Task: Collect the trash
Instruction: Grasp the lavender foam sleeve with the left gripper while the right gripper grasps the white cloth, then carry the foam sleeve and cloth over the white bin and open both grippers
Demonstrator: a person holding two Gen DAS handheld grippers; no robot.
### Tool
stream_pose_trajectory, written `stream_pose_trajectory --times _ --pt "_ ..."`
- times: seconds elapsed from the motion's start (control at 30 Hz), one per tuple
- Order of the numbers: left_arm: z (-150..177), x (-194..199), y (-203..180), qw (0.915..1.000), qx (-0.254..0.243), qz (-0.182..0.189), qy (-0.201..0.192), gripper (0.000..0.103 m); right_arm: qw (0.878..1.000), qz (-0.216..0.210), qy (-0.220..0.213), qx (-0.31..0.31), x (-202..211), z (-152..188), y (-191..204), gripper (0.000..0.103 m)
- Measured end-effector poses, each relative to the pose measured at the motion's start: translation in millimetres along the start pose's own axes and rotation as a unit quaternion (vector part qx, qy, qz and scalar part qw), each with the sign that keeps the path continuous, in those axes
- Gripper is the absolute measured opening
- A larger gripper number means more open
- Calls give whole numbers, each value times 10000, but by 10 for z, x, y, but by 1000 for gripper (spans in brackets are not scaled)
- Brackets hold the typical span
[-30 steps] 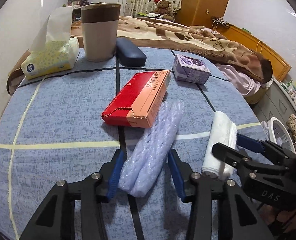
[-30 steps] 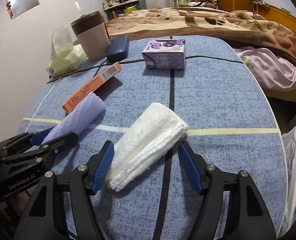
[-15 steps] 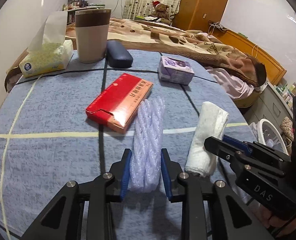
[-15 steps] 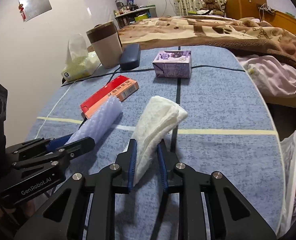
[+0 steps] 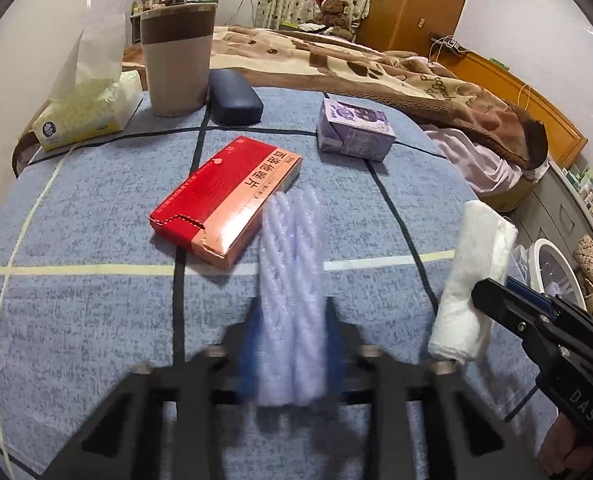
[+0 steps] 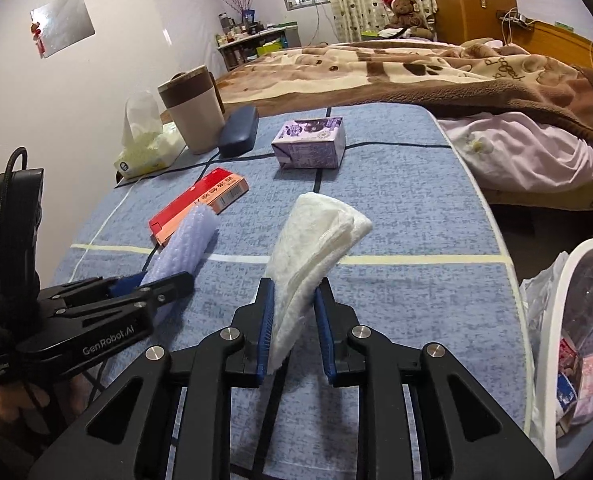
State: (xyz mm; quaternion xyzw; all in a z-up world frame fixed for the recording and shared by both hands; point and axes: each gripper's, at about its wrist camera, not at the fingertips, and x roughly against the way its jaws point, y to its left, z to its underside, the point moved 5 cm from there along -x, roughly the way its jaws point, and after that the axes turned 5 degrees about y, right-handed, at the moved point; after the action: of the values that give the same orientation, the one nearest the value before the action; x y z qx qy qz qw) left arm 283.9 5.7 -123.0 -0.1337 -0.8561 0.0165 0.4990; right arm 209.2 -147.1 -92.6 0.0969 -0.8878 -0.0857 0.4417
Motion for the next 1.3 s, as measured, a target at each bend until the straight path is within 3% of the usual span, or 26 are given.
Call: stream_pose_trajectory --times 0.6,0.97,1.3 --pt "62 667 -500 9966 -209 195 -768 25 9981 -7 -614 -24 581 1 -176 21" --pt "165 1041 -1077 9904 -599 353 -1193 25 9944 230 -1027 -39 1028 83 -469 21" --pt "260 1152 -1695 9836 -1061 616 -1319 25 9902 560 -1246 -277 1327 167 -875 21"
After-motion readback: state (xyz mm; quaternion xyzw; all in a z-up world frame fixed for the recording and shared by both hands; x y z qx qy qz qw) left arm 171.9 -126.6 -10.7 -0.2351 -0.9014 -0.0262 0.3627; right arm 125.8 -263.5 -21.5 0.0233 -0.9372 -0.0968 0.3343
